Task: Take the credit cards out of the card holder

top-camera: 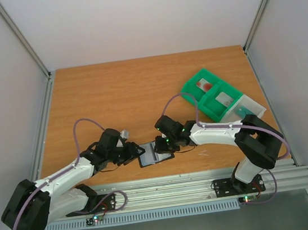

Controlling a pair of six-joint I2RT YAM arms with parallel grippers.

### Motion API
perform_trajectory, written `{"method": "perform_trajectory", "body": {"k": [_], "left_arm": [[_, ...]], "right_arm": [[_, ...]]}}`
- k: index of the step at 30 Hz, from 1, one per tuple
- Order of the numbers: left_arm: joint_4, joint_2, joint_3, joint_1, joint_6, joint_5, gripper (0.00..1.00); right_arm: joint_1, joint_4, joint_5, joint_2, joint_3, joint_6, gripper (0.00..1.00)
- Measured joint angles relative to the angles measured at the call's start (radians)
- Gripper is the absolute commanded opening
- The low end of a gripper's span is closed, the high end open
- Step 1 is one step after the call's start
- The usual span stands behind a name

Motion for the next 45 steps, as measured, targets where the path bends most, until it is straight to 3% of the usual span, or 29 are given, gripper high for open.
{"method": "perform_trajectory", "body": {"k": [12,19,31,45], "left_arm": [[0.105,0.031,-0.020,0.000,-0.056,0.013,0.49],[0.204,0.106,-0.047,0.000,-0.078,0.031,0.49],[0.250,0.150,-0.048,0.000,-0.075,0.030,0.46],[0.161,-0.023,-0.044,0.000,-0.075,-0.004,0.52]], "right_arm": [[0.000,0.061,-0.026,0.077,0.000,0.001,0.20],[0.000,0.085,-0.023,0.083,-0.027,0.003,0.10],[0.000,0.177,-0.032,0.084,-0.074,0.028,0.08],[0.000,0.203,-0.042,0.085,-0.083,0.043,0.07]]}}
